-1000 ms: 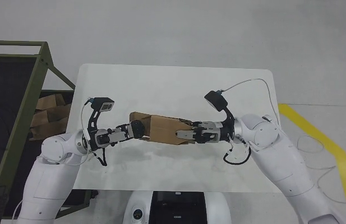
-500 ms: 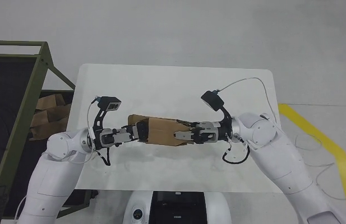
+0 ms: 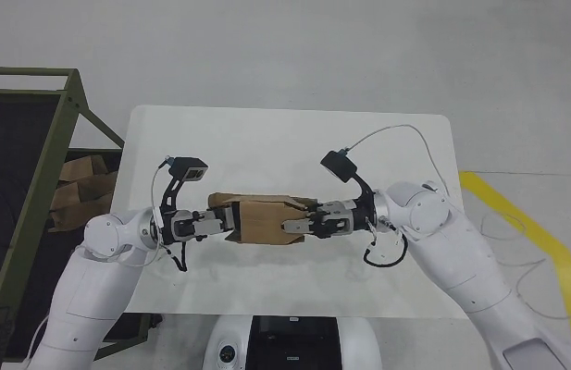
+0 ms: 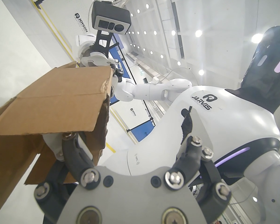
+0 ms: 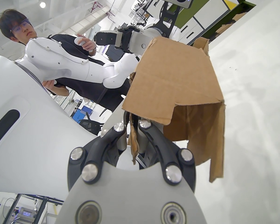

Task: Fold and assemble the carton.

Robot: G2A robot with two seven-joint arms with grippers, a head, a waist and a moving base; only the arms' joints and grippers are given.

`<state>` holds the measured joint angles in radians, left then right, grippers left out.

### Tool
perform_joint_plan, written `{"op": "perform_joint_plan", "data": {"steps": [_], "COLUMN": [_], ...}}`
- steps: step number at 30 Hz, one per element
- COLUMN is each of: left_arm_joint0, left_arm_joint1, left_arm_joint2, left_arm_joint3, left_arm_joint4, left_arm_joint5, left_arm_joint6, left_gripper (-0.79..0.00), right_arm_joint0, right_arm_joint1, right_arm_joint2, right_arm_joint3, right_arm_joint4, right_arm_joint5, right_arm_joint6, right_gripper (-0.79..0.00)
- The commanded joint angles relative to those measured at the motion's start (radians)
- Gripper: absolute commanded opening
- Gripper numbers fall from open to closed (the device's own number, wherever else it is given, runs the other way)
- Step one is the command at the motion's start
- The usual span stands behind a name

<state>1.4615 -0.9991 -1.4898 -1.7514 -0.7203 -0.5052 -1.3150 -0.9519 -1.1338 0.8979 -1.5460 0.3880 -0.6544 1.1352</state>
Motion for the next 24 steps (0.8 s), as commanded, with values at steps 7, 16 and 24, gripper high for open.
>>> {"op": "perform_joint_plan", "data": {"steps": [7,16,24], "left_arm_joint0": [-0.007,-0.009,-0.004], "left_arm_joint1": [0.005,0.008,0.016], "left_arm_joint2": [0.000,0.024,0.034], "left_arm_joint3": [0.018,0.010,0.001], "left_arm_joint4": [0.038,0.057,0.107], "left_arm_joint5": [-0.050,-0.099,-0.131], "left_arm_joint6": [0.050,0.099,0.131], "left_gripper": [0.000,-0.077,-0.271], "right_arm_joint0": [0.014,0.013,0.019], "right_arm_joint1": [-0.005,-0.008,-0.012], "right_arm_joint2": [-0.010,-0.005,-0.012], "right_arm_joint3": [0.012,0.016,0.017], "right_arm_joint4": [0.001,0.002,0.003], "right_arm_joint5": [0.008,0.018,0.030], "right_arm_joint6": [-0.010,-0.041,-0.043], "right_gripper": [-0.785,-0.785,-0.785]}}
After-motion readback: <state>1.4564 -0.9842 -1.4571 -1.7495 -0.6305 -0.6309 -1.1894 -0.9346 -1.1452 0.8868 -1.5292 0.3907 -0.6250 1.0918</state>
